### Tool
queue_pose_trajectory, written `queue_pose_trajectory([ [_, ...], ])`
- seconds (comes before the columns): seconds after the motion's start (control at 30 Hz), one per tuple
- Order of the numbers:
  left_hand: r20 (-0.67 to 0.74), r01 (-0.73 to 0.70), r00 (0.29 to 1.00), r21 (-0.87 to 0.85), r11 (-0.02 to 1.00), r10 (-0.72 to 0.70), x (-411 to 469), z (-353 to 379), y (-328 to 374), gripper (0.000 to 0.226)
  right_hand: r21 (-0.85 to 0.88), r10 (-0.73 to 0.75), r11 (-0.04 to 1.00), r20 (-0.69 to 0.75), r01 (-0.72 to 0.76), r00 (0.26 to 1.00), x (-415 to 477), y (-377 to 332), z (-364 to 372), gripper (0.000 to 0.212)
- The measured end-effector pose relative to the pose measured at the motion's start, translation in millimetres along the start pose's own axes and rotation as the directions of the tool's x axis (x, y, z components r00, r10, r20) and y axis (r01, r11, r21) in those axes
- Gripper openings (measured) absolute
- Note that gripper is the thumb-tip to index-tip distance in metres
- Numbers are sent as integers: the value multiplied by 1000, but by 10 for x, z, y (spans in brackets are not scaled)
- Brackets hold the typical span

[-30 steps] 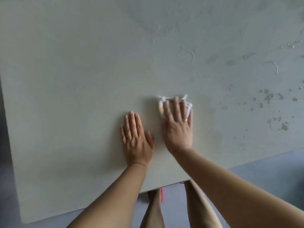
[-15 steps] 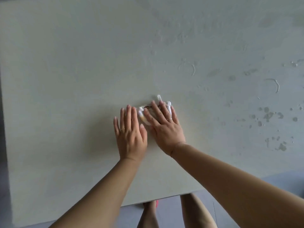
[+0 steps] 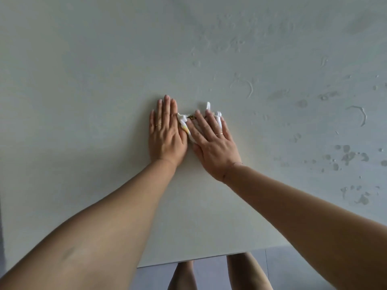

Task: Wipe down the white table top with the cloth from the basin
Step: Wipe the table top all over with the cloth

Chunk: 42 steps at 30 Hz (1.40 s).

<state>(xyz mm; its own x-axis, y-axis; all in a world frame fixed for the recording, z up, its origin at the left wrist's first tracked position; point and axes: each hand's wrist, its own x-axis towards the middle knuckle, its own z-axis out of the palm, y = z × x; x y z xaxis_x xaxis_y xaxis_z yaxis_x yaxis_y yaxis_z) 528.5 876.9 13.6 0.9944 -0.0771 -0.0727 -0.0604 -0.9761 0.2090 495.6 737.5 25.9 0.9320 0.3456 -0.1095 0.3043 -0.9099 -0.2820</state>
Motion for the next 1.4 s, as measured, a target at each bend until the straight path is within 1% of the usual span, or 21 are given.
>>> queue_pose_trajectory([
  [0.07, -7, -10, 1000, -2, 1000, 10, -13, -25, 13, 58, -50, -79, 996, 9, 80, 997, 99, 323, -82, 51],
  [0.1, -13, -11, 1000, -6, 1000, 11, -16, -33, 19, 59, -47, -27, 999, 0, 27, 1000, 168, 479, -119, 53],
  [0.17, -12, -3, 1000, -13, 1000, 3, -28, -41, 23, 60, 27, 222, 975, -66, -221, 973, 297, 646, -162, 55],
  [0.23, -12, 5, 1000, -18, 1000, -5, -30, -45, 21, 60, 100, 466, 884, -118, -457, 877, 390, 480, -135, 57],
  [0.27, -10, 5, 1000, -19, 1000, -6, -26, -45, 24, 60, 122, 516, 856, -115, -503, 849, 412, 322, -99, 58],
  [0.33, -2, 15, 1000, -17, 1000, -15, -14, -51, 34, 58, 116, 394, 916, -64, -385, 917, 409, 17, -31, 58],
  [0.4, 2, 28, 1000, -23, 999, -28, -3, -64, 43, 56, 44, 105, 993, 17, -106, 994, 356, -45, -13, 55],
  [0.47, -2, 15, 1000, -27, 1000, -15, -2, -71, 37, 56, -3, -84, 996, 48, 85, 995, 413, 226, -114, 55],
  [0.53, 0, 8, 1000, -16, 1000, -8, 2, -71, 41, 60, -26, -52, 998, 30, 53, 998, 542, 558, -213, 58],
  [0.63, 23, 19, 1000, 1, 1000, -19, 2, -63, 35, 65, 45, 296, 955, -52, -294, 954, 757, 767, -304, 59],
  [0.7, 44, 18, 999, 18, 1000, -19, 11, -49, 23, 67, 89, 438, 898, -80, -432, 895, 827, 521, -250, 61],
  [0.77, 50, 31, 998, 22, 999, -32, 21, -41, 29, 63, 69, 346, 937, -51, -342, 937, 813, 176, -151, 60],
  [0.83, 33, 56, 998, 15, 998, -57, 25, -48, 48, 58, 21, 100, 995, 24, -100, 995, 752, -22, -86, 58],
  [0.9, 32, 51, 998, -1, 999, -51, 22, -52, 40, 58, -32, -97, 995, 68, 99, 993, 785, 114, -128, 57],
  [0.97, 49, 21, 999, 2, 1000, -21, 13, -48, 19, 64, -62, -161, 985, 55, 164, 985, 885, 409, -206, 58],
  [1.07, 52, 20, 998, 9, 1000, -20, 19, -62, 16, 67, 2, 147, 989, -33, -147, 989, 1059, 690, -297, 60],
  [1.17, 43, 24, 999, -14, 1000, -23, 20, -79, 29, 64, 70, 457, 889, -76, -453, 886, 1158, 305, -208, 64],
  [1.23, 35, 28, 999, -19, 999, -27, 22, -84, 27, 61, 82, 366, 928, -12, -364, 930, 1176, -22, -134, 62],
  [1.3, 36, 36, 999, -10, 999, -36, 29, -88, 26, 59, 24, 110, 993, 57, -112, 992, 1162, -91, -122, 56],
  [1.37, 49, 42, 998, 4, 999, -42, 37, -94, 29, 62, -24, -90, 996, 79, 92, 993, 1208, 168, -213, 54],
  [1.4, 55, 39, 998, 7, 999, -39, 38, -95, 28, 64, -26, -116, 993, 68, 118, 991, 1240, 344, -256, 54],
])
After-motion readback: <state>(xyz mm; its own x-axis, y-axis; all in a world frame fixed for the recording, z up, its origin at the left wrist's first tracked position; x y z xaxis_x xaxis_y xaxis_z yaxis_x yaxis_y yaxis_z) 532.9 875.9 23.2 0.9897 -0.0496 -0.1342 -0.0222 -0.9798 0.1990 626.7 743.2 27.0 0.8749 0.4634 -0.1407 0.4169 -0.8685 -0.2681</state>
